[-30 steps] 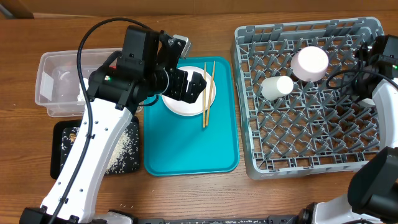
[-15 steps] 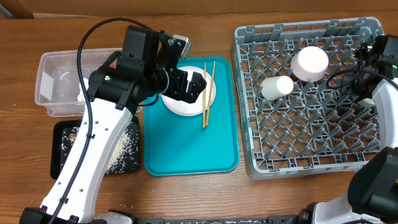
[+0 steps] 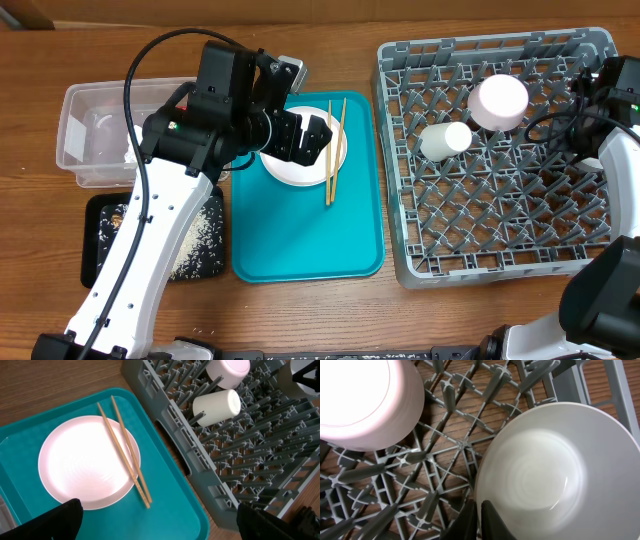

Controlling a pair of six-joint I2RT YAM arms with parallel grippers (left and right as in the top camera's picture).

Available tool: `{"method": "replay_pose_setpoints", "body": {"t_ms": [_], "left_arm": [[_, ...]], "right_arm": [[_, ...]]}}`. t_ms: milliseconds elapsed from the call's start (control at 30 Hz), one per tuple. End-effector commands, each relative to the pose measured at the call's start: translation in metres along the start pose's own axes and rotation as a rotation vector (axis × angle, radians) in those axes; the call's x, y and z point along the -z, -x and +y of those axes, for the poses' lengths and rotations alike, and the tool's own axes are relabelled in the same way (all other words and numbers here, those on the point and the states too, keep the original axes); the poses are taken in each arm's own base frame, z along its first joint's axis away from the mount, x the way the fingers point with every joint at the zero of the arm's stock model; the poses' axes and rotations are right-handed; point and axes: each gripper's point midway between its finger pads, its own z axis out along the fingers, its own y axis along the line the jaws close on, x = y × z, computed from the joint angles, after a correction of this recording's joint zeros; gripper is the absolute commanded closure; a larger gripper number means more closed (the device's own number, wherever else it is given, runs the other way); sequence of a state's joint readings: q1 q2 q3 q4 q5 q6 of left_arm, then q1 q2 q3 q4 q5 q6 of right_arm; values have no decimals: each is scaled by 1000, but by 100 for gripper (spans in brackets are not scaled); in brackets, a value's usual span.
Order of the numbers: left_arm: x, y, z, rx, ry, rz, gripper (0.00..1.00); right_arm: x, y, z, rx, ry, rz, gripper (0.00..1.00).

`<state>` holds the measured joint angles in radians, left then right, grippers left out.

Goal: Sort waste into correct bins and load items into the dishwasher

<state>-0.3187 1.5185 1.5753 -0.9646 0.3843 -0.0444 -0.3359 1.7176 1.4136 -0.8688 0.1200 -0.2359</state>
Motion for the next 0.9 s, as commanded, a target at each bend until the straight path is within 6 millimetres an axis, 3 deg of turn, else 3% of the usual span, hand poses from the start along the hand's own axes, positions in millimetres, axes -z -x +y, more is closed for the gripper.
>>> {"method": "replay_pose_setpoints", "body": {"t_ms": [0,867], "left_arm": [[7,6,-1,-28,5,-23,0],[7,6,-1,-28,5,-24,0]], "right_arm": [[1,-1,-1,-7,-3,0,93],[1,-5,0,-5,0,15,93]]}}
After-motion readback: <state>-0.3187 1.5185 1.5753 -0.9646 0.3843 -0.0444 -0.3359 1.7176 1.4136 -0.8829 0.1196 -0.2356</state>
